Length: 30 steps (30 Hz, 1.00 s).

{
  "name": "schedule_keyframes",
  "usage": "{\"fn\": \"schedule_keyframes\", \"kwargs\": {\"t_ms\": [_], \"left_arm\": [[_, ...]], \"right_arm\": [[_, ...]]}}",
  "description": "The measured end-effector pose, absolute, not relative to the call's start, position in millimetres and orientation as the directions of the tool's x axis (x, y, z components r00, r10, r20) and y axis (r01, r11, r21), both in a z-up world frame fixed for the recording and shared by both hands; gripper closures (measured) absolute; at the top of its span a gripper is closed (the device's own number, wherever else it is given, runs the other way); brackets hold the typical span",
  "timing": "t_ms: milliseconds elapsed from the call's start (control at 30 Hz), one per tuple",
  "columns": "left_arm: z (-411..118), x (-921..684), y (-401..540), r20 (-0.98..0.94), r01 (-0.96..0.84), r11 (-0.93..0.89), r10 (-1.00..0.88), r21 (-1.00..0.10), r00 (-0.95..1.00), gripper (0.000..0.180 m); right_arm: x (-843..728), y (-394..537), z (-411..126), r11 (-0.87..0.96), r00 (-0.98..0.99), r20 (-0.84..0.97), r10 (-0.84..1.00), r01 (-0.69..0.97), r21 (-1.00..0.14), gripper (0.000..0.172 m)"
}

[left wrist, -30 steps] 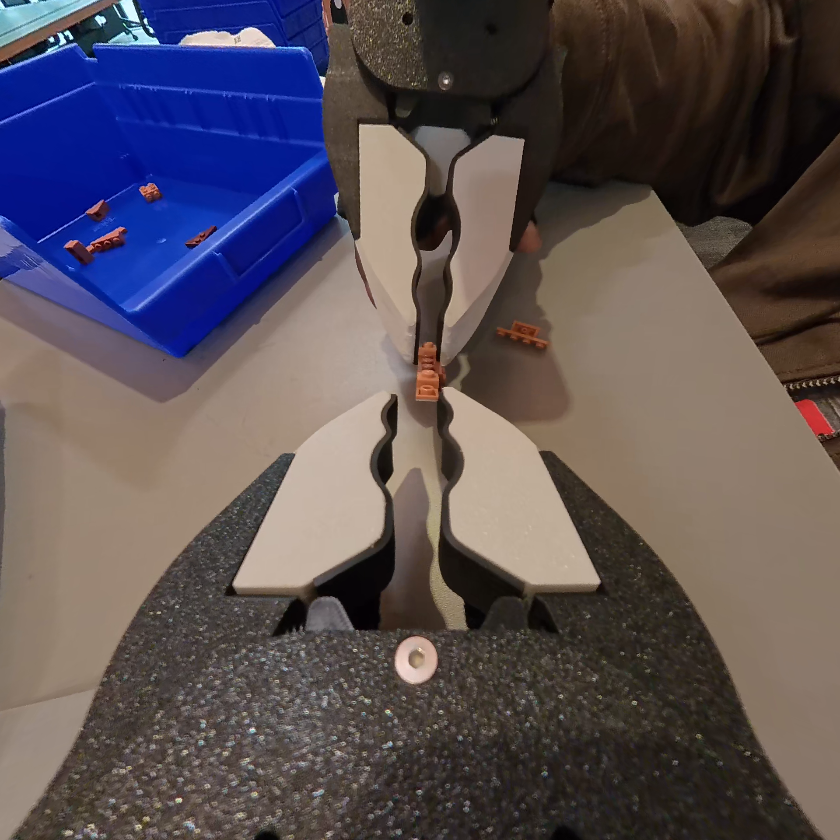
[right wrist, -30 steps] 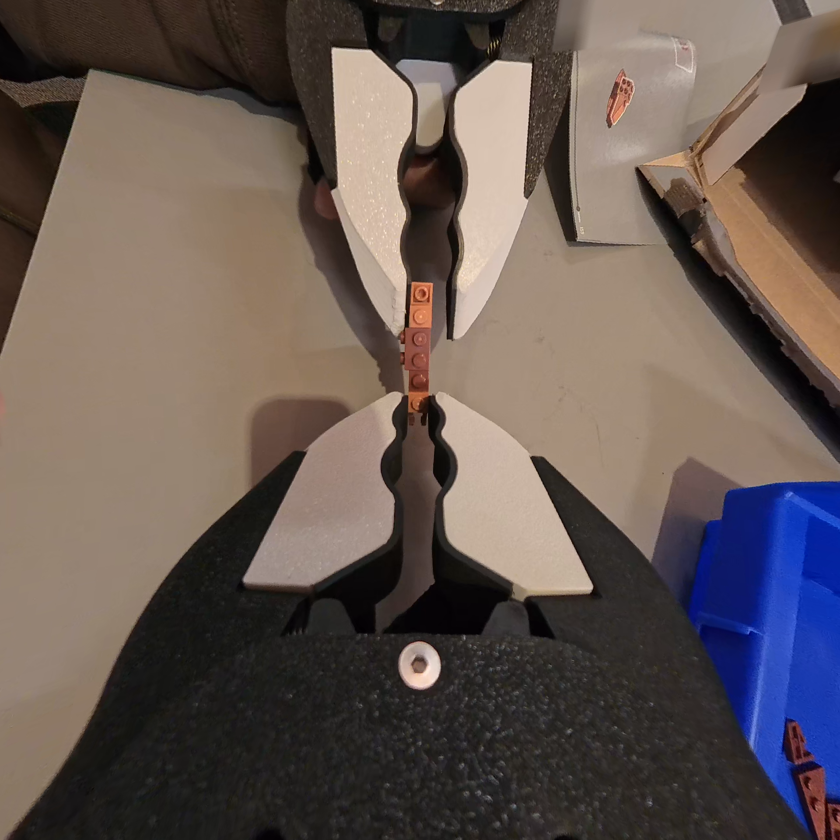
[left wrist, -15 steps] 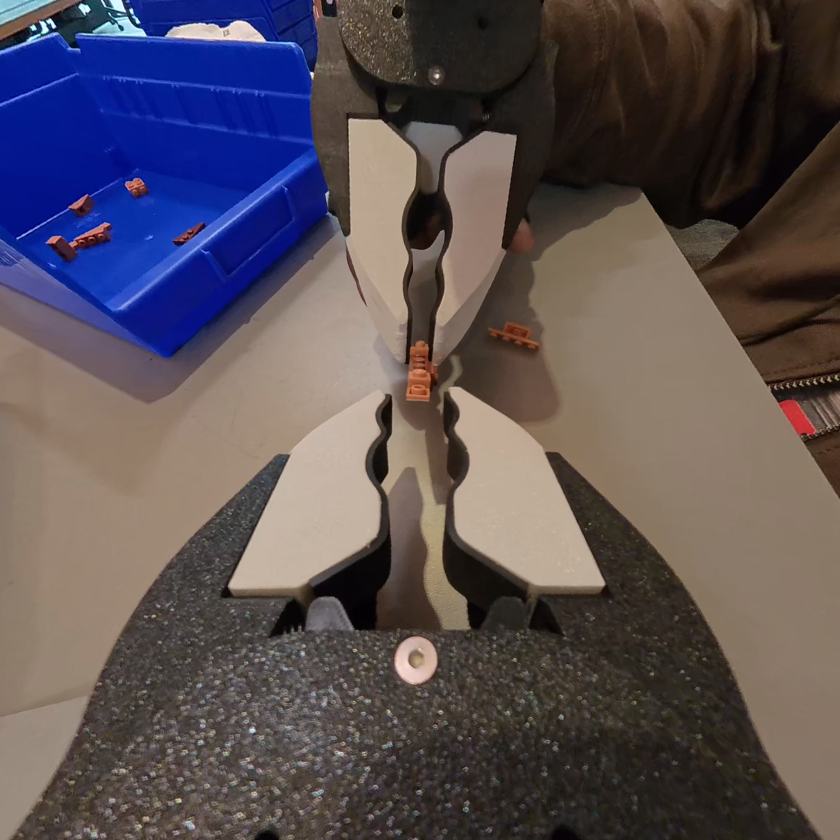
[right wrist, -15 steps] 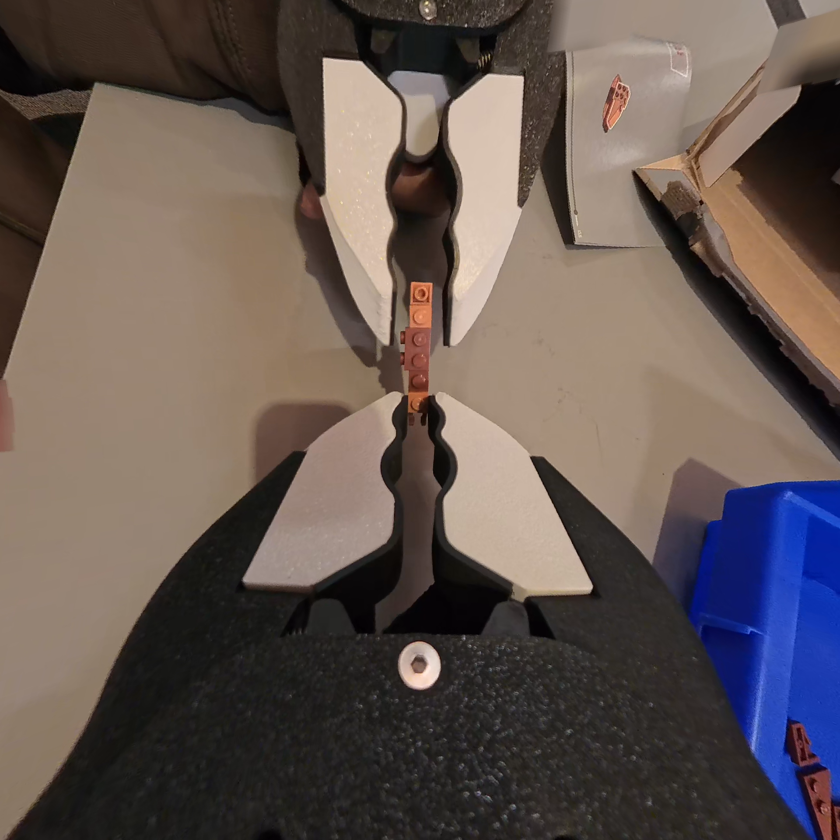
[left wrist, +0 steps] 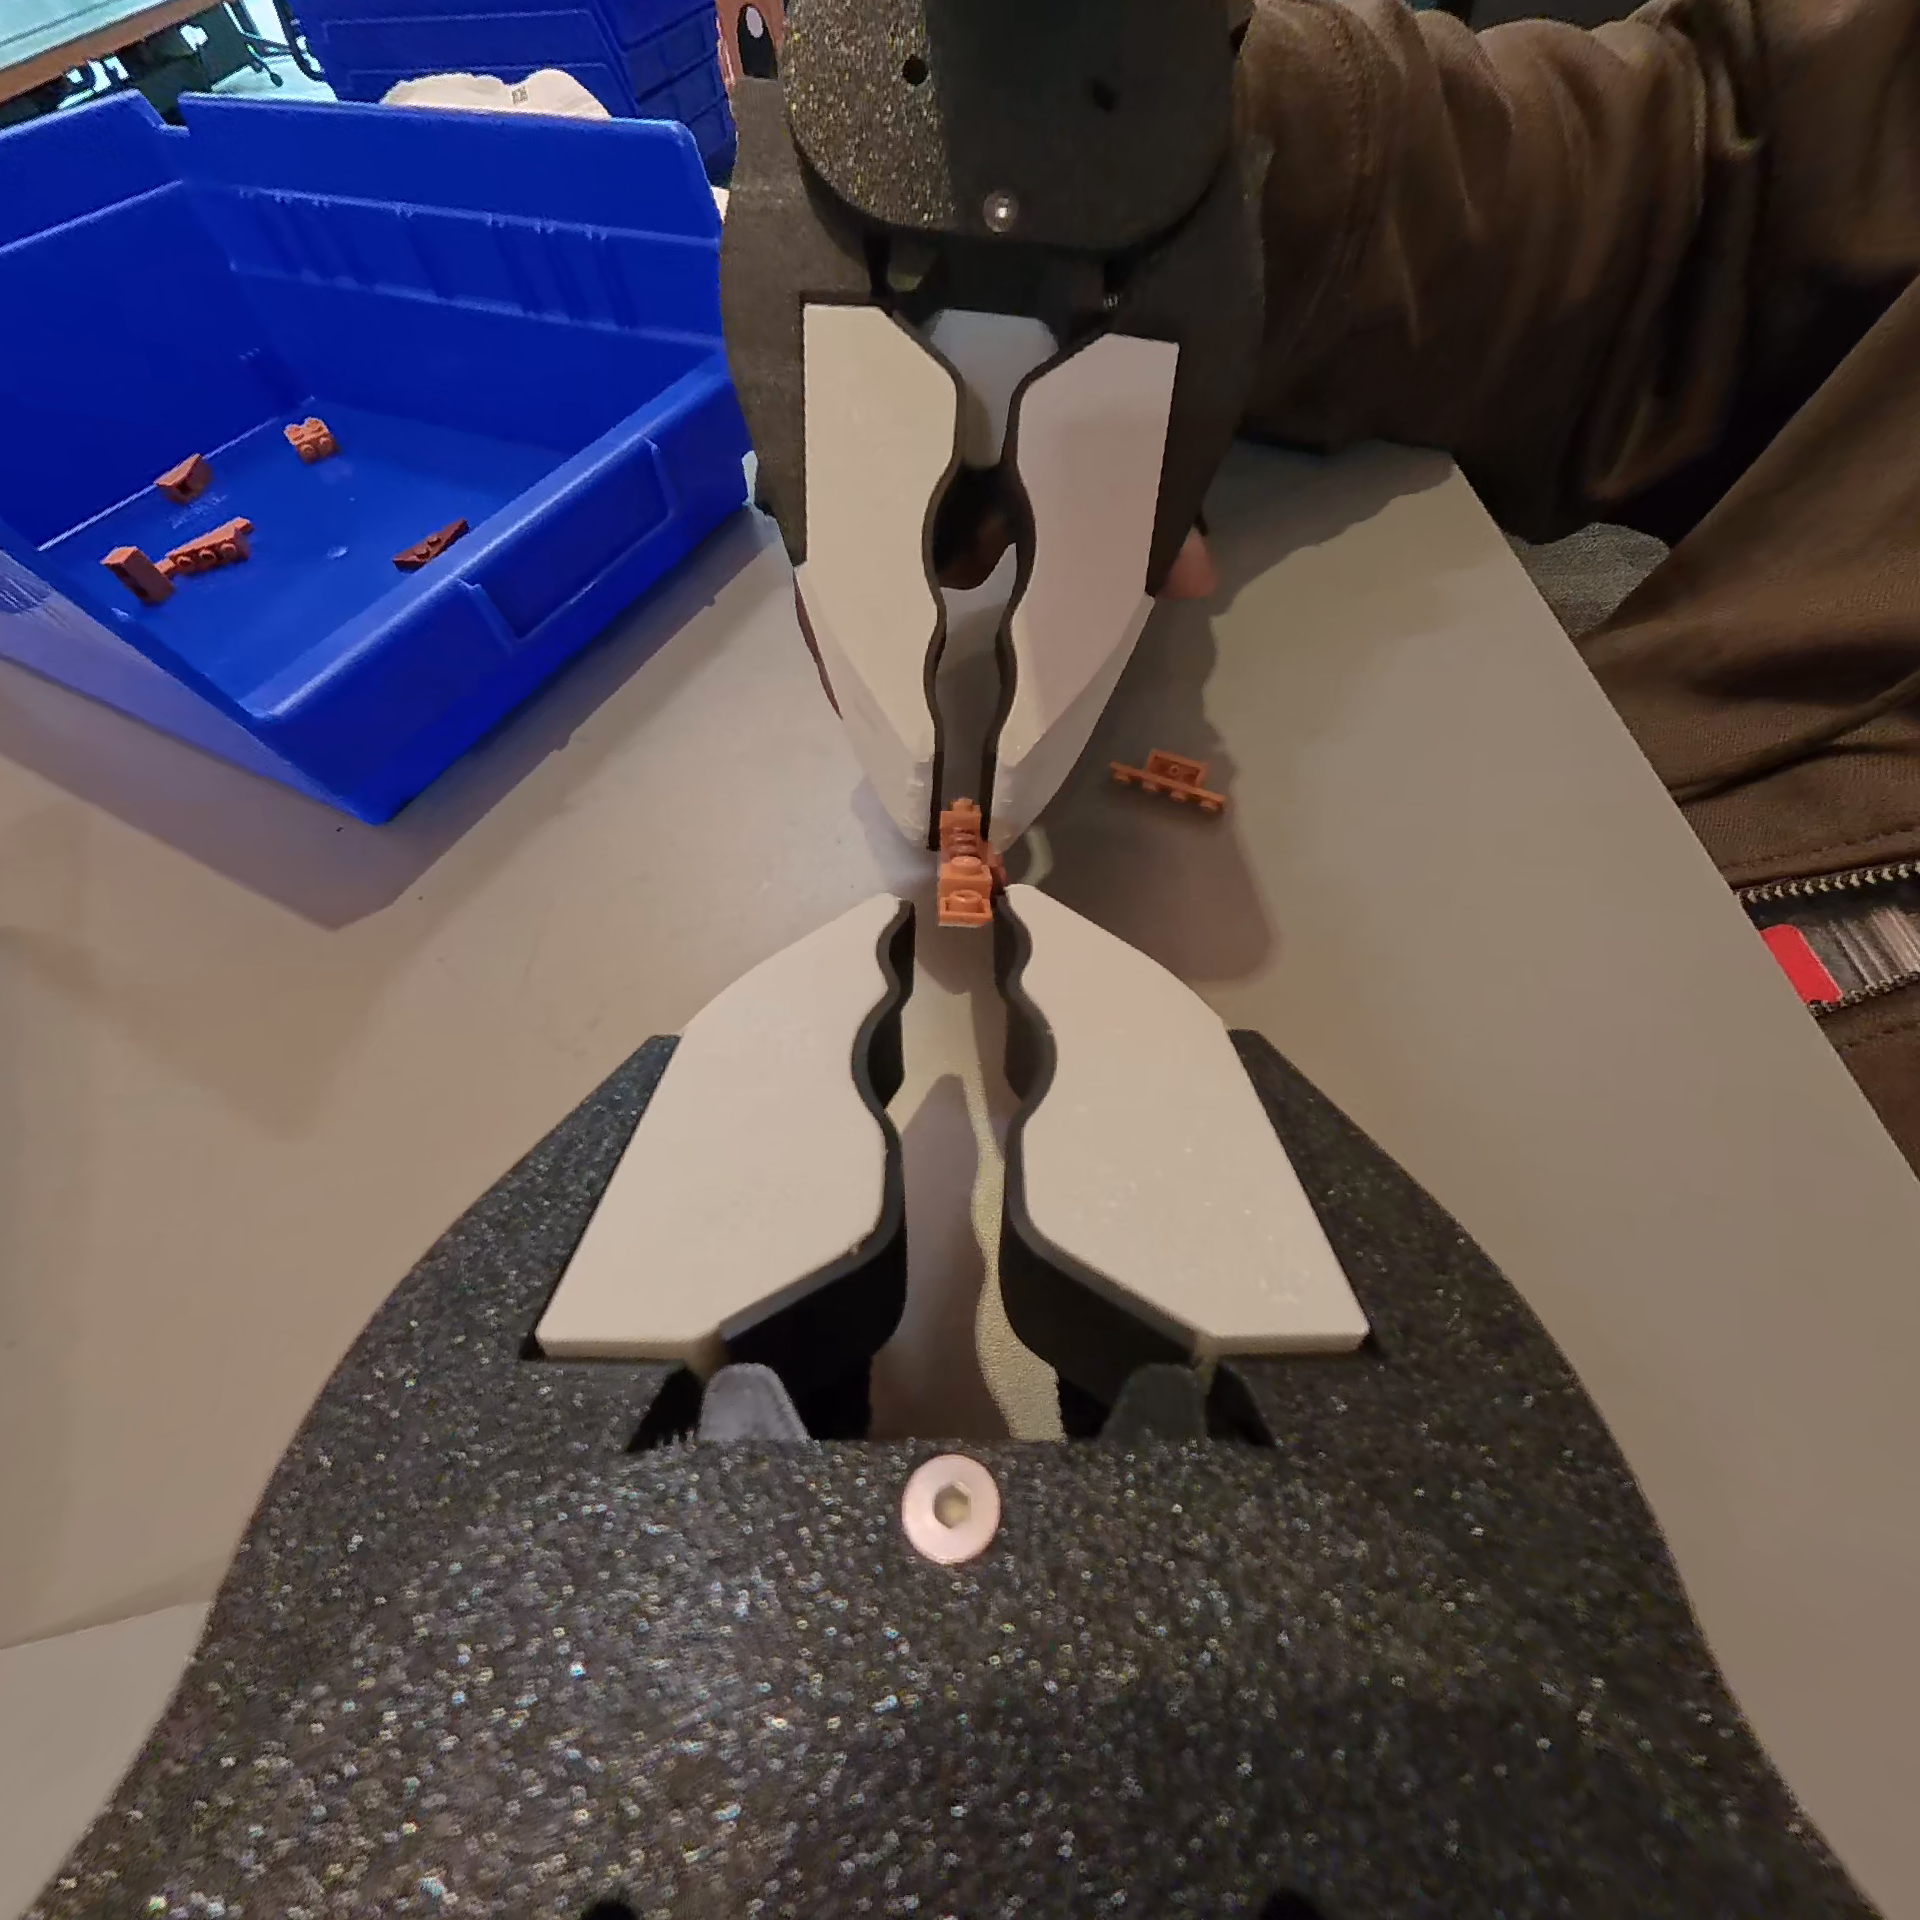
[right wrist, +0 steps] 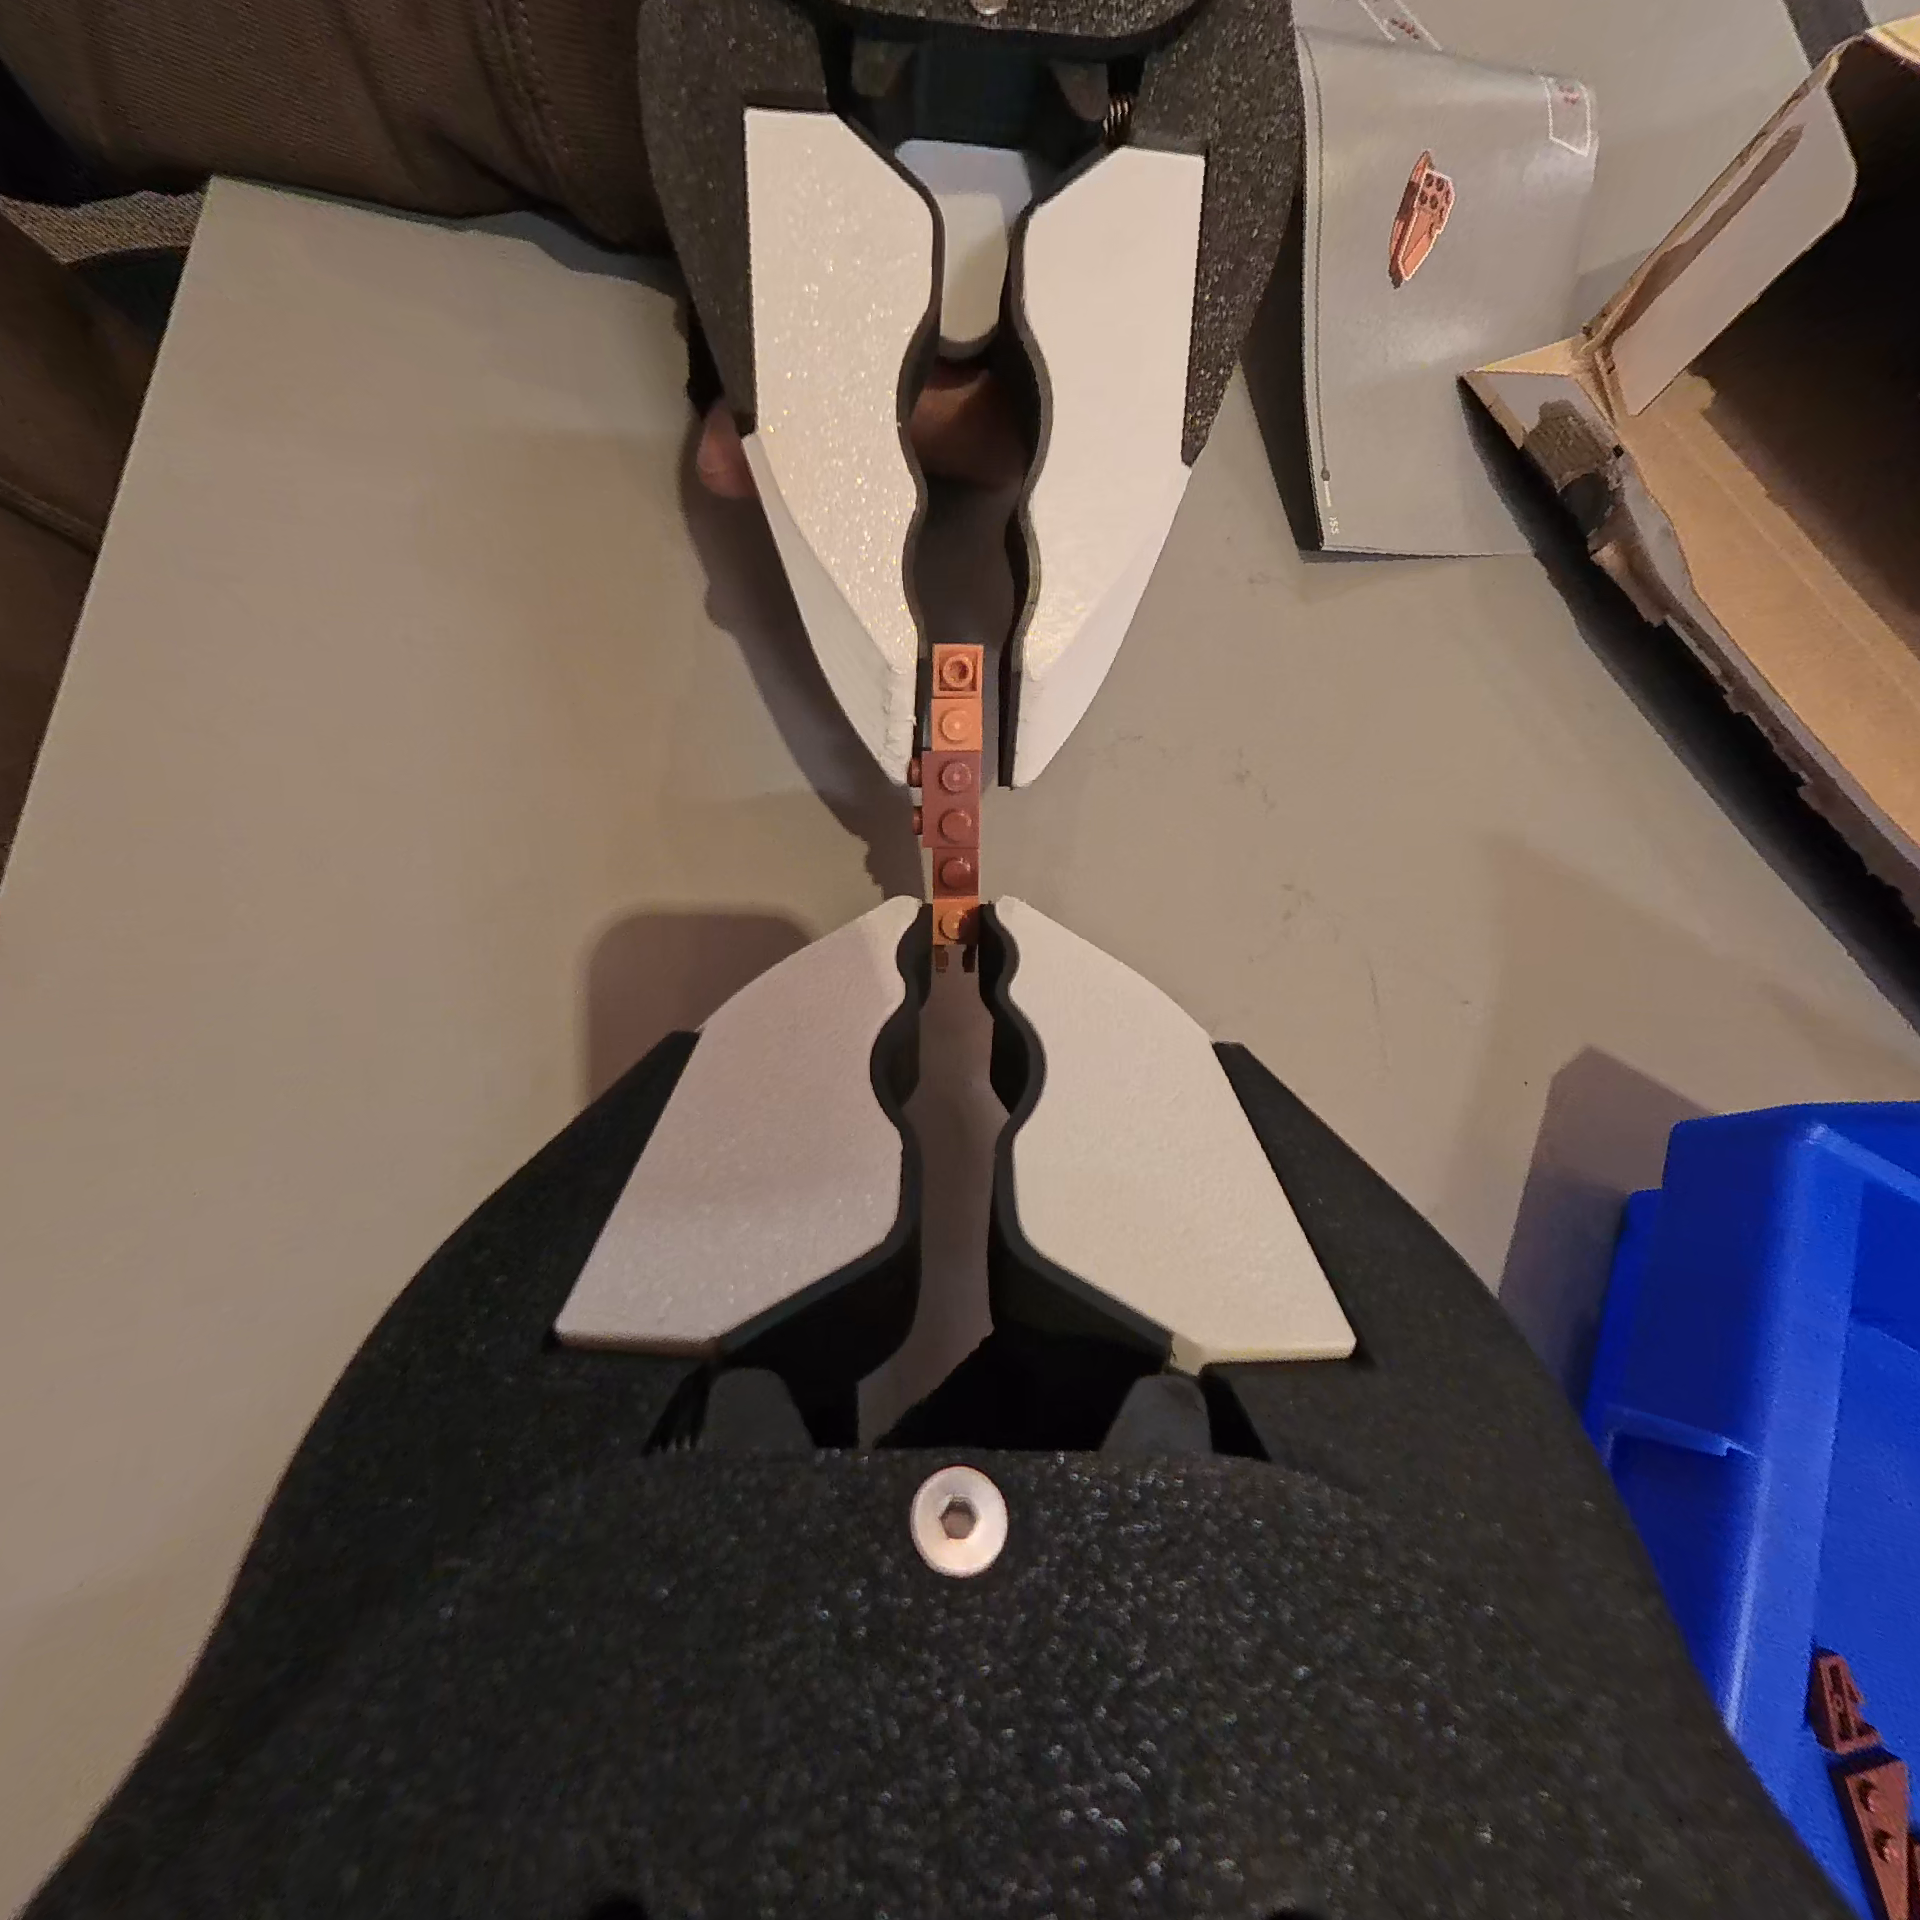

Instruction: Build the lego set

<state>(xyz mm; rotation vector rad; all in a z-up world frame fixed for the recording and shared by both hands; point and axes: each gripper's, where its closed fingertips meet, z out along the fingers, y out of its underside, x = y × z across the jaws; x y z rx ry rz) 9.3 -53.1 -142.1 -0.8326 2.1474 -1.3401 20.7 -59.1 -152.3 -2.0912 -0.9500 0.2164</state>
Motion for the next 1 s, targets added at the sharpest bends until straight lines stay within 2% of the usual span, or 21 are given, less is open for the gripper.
{"fn": "schedule_keyframes", "kwargs": {"t_ms": [900, 1000], "left_arm": [[-142.0, 9.3, -55.8, -0.064, -0.247, 0.333, -0.701, -0.910, -0.710, 0.169], [-139.9, 10.4, -54.5, -0.064, -0.241, 0.322, -0.708, -0.916, -0.703, 0.169]], "right_arm": [[19.0, -58.8, -150.8, -0.389, 0.708, 0.153, 0.690, 0.540, -0.746, 0.164], [25.0, -60.3, -151.8, -0.394, 0.711, 0.172, 0.682, 0.555, -0.732, 0.158]]}}
